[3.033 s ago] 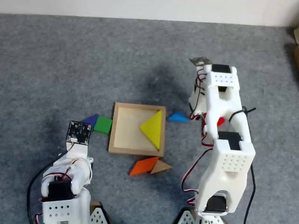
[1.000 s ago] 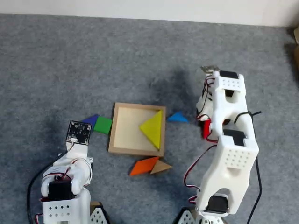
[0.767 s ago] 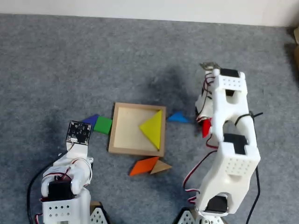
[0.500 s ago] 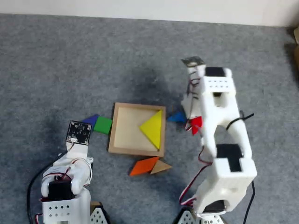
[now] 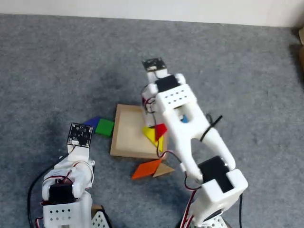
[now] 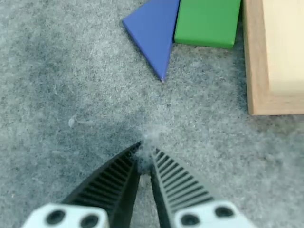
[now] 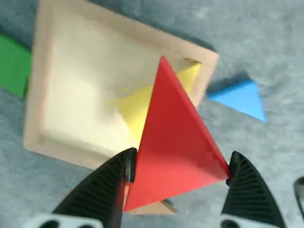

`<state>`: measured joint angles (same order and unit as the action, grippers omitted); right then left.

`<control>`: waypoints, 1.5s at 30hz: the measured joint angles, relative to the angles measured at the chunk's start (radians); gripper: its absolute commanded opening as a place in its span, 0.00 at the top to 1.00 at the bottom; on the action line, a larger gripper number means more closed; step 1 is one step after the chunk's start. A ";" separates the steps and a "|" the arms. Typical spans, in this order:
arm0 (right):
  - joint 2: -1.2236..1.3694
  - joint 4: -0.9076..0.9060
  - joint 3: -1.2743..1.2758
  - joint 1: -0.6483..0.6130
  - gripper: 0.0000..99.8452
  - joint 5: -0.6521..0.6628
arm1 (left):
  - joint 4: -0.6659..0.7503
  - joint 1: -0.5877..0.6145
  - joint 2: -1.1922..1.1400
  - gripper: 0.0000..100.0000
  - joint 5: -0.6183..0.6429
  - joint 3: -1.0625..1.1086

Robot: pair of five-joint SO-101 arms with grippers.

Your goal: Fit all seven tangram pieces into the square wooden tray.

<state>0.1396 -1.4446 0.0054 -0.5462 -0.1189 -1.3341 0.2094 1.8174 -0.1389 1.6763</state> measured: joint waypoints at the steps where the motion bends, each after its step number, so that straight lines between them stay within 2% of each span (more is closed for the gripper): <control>1: 0.000 0.015 0.000 -0.012 0.78 -0.037 | 0.000 0.000 0.000 0.99 0.000 0.000; 4: 0.000 0.055 0.000 -0.054 0.78 -0.086 | 0.000 0.000 0.000 0.99 0.000 0.000; 6: 0.000 0.069 0.000 -0.089 0.78 -0.035 | 0.000 0.000 0.000 0.99 0.000 0.000; 11: -0.002 0.072 0.026 -0.158 0.78 0.244 | 0.000 0.000 0.000 0.99 0.000 0.000; 18: -0.002 0.078 0.092 -0.161 0.78 0.681 | 0.000 0.000 0.000 0.99 0.000 0.000; 22: -0.002 0.100 0.133 -0.161 0.77 0.830 | 0.000 0.000 0.000 0.99 0.000 0.000; 27: -0.002 0.172 0.222 -0.204 0.76 0.891 | 0.000 0.000 0.000 0.99 0.000 0.000; 32: -0.002 0.224 0.261 -0.241 0.67 0.899 | 0.000 0.000 0.000 0.99 0.000 0.000; 40: -0.002 0.230 0.261 -0.242 0.67 0.891 | 0.000 0.000 0.000 0.99 0.000 0.000; 42: -0.002 0.230 0.261 -0.242 0.71 0.891 | 0.000 0.000 0.000 0.99 0.000 0.000; 45: -0.002 0.210 0.261 -0.235 0.84 0.887 | 0.000 0.000 0.000 0.99 0.000 0.000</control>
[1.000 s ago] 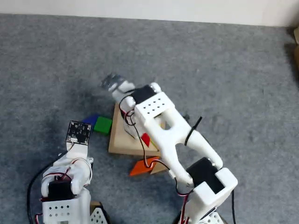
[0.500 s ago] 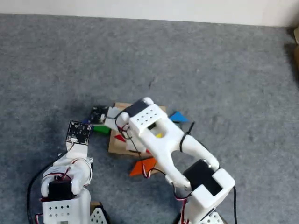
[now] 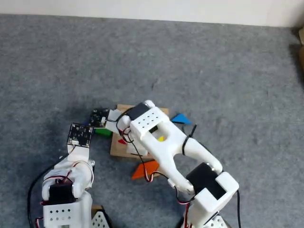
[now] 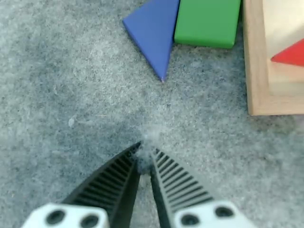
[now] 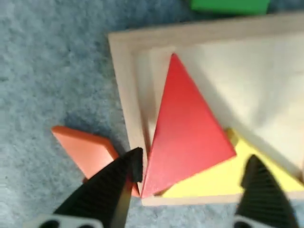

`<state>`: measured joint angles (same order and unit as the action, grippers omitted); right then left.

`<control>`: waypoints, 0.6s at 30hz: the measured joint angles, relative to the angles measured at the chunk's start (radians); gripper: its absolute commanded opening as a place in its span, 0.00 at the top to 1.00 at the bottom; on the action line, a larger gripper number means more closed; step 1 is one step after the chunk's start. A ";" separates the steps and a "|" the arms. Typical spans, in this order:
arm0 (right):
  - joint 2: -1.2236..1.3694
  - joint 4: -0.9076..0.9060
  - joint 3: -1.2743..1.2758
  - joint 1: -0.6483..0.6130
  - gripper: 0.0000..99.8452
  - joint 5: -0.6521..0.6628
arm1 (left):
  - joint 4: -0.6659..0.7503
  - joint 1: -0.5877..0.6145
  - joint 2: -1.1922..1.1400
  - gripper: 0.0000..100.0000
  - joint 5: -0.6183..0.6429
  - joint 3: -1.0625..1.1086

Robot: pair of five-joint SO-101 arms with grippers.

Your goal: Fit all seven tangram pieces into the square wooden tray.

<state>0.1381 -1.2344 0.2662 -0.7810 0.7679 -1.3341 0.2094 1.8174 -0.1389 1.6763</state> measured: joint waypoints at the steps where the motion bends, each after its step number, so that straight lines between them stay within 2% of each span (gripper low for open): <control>1: 0.000 -0.006 0.000 0.011 0.88 0.000 | 0.000 0.000 0.000 0.99 0.000 0.000; 5: 0.000 -0.006 -0.023 0.058 0.98 -0.032 | 0.000 0.000 0.000 0.99 0.000 0.000; 13: 0.000 0.153 -0.040 0.160 0.98 -0.239 | 0.000 0.000 0.000 0.99 0.000 0.000; 18: 0.002 0.169 -0.005 0.161 0.98 -0.249 | 0.000 0.000 0.000 0.99 0.000 0.000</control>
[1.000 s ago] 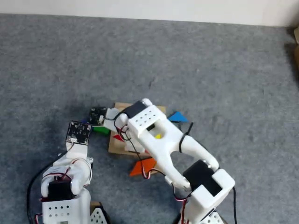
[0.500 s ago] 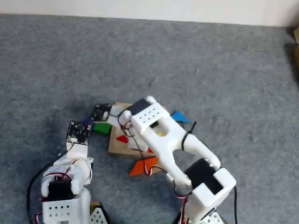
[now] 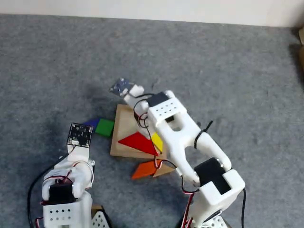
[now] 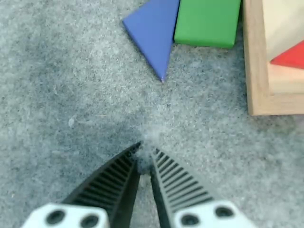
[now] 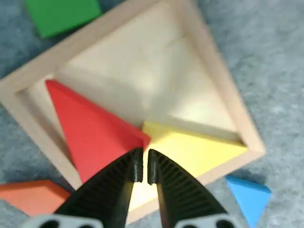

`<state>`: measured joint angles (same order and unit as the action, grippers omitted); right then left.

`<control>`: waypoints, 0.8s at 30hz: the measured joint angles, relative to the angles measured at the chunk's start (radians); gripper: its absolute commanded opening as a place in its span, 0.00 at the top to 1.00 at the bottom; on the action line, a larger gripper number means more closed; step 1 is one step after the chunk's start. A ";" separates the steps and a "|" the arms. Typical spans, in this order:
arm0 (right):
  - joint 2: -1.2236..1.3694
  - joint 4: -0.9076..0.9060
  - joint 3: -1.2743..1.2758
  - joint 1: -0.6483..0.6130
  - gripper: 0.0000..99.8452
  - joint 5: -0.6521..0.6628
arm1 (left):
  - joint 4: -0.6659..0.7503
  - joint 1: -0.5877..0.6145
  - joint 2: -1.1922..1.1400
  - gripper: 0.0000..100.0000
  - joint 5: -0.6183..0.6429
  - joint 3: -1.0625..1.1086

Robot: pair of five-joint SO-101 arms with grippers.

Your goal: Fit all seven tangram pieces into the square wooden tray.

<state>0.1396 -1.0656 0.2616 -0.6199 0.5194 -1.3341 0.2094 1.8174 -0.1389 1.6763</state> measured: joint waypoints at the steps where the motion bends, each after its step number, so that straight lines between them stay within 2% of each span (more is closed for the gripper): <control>1: 0.008 0.000 0.005 -0.006 0.98 0.000 | 0.000 0.000 0.000 0.99 0.000 0.000; 13: 0.043 -0.015 0.011 -0.035 0.98 0.044 | 0.000 0.000 0.000 0.99 0.000 0.000; 18: -0.031 -0.049 0.012 0.038 0.97 -0.029 | 0.000 0.000 0.000 0.99 0.000 0.000; 20: -0.107 -0.049 0.014 0.075 0.92 -0.097 | 0.000 0.000 0.000 0.99 0.000 0.000; 24: -0.233 -0.049 0.014 0.169 0.75 -0.239 | 0.000 0.000 0.000 0.99 0.000 0.000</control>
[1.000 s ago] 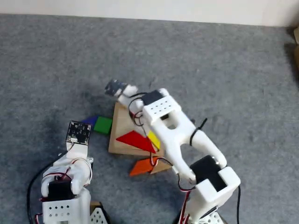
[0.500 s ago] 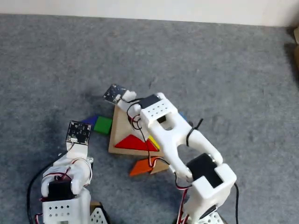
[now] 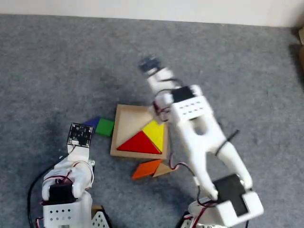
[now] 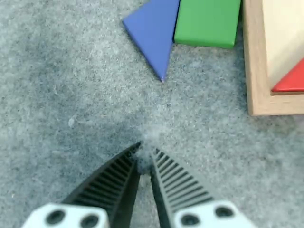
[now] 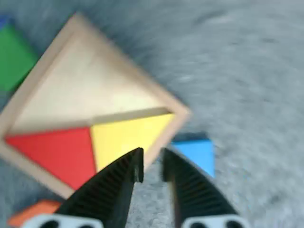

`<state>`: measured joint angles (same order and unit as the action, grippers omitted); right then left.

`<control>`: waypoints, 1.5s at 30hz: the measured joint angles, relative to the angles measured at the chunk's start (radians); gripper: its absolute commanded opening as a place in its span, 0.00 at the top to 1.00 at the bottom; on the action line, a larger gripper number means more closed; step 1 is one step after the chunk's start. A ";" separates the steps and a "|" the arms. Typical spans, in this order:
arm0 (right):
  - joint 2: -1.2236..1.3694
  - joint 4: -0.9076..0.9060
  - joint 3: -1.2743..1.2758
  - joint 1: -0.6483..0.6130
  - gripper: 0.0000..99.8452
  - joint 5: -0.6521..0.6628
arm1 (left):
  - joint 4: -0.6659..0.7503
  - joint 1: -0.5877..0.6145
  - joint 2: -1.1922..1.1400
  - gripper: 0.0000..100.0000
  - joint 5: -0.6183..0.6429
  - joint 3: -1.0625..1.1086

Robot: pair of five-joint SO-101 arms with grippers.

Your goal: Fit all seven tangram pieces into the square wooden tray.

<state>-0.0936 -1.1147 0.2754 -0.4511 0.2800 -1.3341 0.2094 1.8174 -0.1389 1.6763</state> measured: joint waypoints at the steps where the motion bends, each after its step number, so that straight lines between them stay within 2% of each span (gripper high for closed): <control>1: -0.015 0.000 0.000 0.025 0.73 -0.031 | 0.000 0.000 0.000 0.99 0.000 0.000; 5: -0.014 0.000 0.008 0.100 0.71 -0.109 | 0.000 0.000 0.000 0.99 0.000 0.000; 9: 0.087 0.005 0.008 0.106 0.71 -0.167 | 0.000 0.000 0.000 0.99 0.000 0.000; 14: 0.238 0.063 0.008 0.130 0.71 -0.180 | 0.000 0.000 0.000 0.99 0.000 0.000; 22: 0.333 0.143 0.008 0.144 0.72 -0.181 | 0.000 0.000 0.000 0.99 0.000 0.000; 27: 0.354 0.141 0.002 0.144 0.77 -0.181 | 0.000 0.000 0.000 0.99 0.000 0.000; 37: 0.379 0.023 -0.028 0.143 0.77 0.000 | 0.000 0.000 0.000 0.99 0.000 0.000; 45: 0.379 0.000 -0.029 0.152 0.84 0.029 | 0.000 0.000 0.000 0.99 0.000 0.000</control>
<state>0.2854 -1.1147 0.2463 -0.2992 0.3092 -1.3341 0.2094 1.8174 -0.1389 1.6763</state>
